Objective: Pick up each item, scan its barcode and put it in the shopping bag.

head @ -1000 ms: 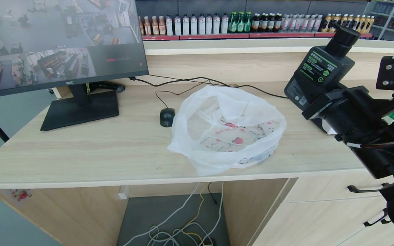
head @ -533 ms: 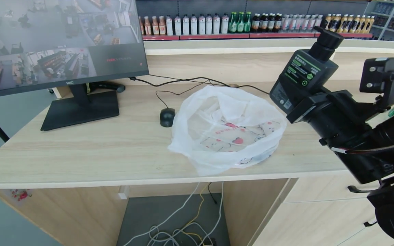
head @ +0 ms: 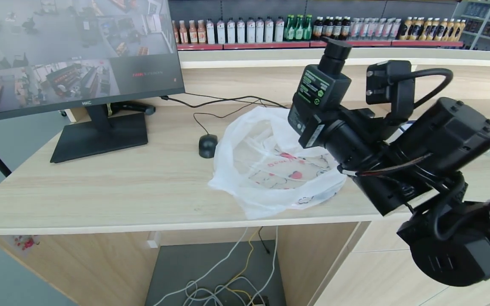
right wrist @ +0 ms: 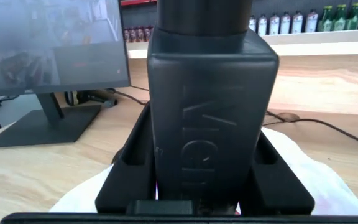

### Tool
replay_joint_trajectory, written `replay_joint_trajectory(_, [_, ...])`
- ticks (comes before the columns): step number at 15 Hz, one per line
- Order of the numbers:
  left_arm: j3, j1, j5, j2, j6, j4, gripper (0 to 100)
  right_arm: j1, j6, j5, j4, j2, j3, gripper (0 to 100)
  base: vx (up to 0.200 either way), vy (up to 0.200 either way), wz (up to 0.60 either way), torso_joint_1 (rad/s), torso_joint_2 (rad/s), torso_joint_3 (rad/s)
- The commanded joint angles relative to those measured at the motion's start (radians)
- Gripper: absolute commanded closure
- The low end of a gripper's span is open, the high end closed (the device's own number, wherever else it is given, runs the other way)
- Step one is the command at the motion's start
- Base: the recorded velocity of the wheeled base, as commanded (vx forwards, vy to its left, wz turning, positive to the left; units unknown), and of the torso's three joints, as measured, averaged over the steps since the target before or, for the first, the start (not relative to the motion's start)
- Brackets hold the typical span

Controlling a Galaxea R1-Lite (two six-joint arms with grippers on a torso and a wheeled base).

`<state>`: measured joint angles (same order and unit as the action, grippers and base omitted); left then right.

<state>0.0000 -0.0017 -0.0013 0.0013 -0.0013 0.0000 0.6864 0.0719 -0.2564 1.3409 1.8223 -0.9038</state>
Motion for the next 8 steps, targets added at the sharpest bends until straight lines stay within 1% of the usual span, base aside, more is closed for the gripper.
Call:
replay_joint_trajectory(1, [0.0,0.0,0.0,0.0,0.0,0.0,0,0.022,0.022,-0.021,-0.049,0.075,-0.116,100,0.0,0.0,0.0,0.0,0.0,0.0])
replay_joint_trajectory(2, [0.0,0.0,0.0,0.0,0.0,0.0,0,0.03,0.042,-0.05,-0.049,0.115,-0.165,100,0.0,0.0,0.0,0.0,0.0,0.0])
replay_joint_trajectory(3, [0.0,0.0,0.0,0.0,0.0,0.0,0,0.045,0.043,-0.06,-0.049,0.132,-0.181,100,0.0,0.0,0.0,0.0,0.0,0.0])
replay_joint_trajectory(6, [0.0,0.0,0.0,0.0,0.0,0.0,0,0.067,0.063,-0.095,-0.049,0.189,-0.188,100,0.0,0.0,0.0,0.0,0.0,0.0])
replay_joint_trajectory(8, [0.0,0.0,0.0,0.0,0.0,0.0,0,0.088,0.066,-0.138,-0.049,0.229,-0.21,100,0.0,0.0,0.0,0.0,0.0,0.0])
